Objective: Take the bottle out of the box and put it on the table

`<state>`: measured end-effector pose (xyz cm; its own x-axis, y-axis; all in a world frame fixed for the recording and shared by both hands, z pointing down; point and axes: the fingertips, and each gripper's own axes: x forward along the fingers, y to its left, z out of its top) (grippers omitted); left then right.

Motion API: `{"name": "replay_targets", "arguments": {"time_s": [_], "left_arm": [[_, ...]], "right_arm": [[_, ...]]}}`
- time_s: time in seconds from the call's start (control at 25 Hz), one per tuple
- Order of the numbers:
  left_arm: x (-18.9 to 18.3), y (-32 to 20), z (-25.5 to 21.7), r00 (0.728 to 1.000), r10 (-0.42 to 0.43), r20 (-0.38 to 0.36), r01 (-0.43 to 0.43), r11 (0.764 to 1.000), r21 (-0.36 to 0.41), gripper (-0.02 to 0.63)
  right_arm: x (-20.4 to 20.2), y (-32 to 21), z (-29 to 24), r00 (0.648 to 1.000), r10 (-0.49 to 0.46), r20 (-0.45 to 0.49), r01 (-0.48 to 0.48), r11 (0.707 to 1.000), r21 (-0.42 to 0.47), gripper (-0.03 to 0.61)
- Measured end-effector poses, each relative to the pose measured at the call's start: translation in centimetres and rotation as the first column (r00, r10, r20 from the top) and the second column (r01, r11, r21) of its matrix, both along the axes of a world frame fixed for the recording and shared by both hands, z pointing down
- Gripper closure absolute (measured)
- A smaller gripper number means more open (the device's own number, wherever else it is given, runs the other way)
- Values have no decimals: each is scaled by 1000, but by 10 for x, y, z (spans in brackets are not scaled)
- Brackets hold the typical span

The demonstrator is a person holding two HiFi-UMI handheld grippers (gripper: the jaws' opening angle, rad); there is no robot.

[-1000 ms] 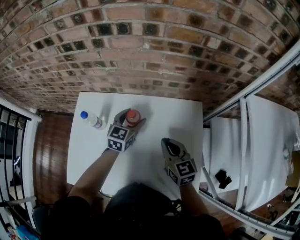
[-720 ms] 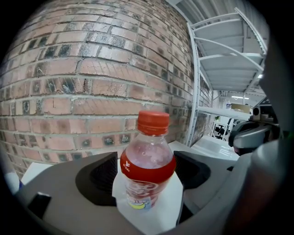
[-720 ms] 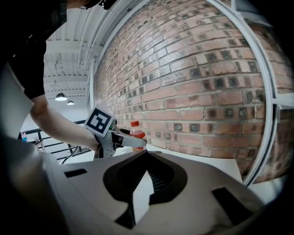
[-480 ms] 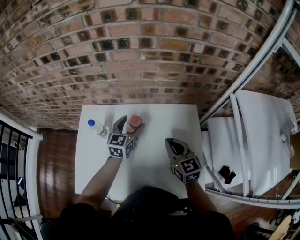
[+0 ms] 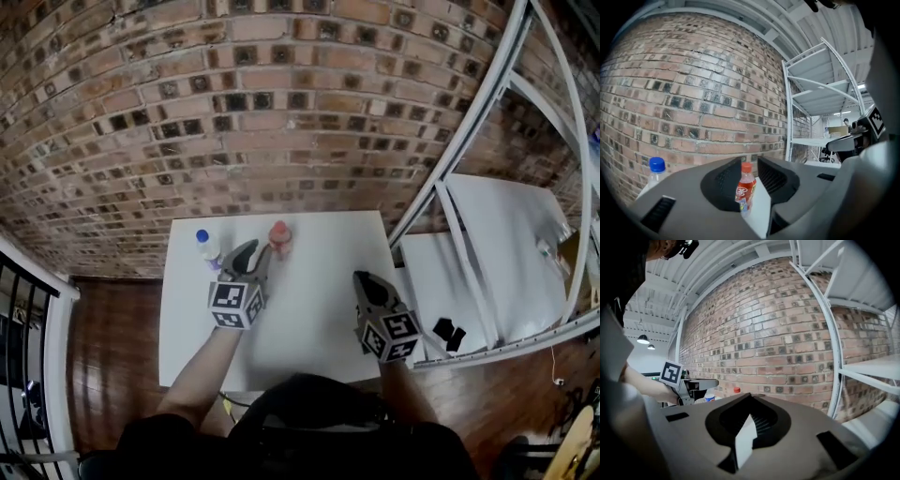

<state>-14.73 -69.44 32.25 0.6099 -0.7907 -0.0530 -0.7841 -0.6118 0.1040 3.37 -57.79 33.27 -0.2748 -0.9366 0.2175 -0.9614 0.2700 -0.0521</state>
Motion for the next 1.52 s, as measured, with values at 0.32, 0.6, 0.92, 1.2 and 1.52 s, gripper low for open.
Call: {"name": "replay_targets", "arguments": {"time_s": [0.32, 0.6, 0.92, 1.2, 1.52], "left_arm": [[-30, 68, -23, 996, 79, -41, -79, 997, 17, 611], [-41, 127, -43, 984, 165, -65, -162, 985, 55, 611], [-35, 179, -56, 977, 204, -59, -196, 974, 110, 611], [-14, 242, -49, 976, 216, -35, -210, 969, 131, 611], [-39, 273, -44, 991, 117, -58, -111, 989, 97, 611]], "right_arm": [[-13, 65, -21, 998, 67, -14, -66, 995, 72, 574], [-30, 111, -36, 997, 70, 10, -71, 989, 129, 574], [0, 147, -47, 991, 82, 108, -97, 985, 142, 575], [45, 213, -35, 996, 69, 48, -74, 990, 120, 575], [46, 236, -27, 996, 49, 71, -59, 988, 146, 577]]}}
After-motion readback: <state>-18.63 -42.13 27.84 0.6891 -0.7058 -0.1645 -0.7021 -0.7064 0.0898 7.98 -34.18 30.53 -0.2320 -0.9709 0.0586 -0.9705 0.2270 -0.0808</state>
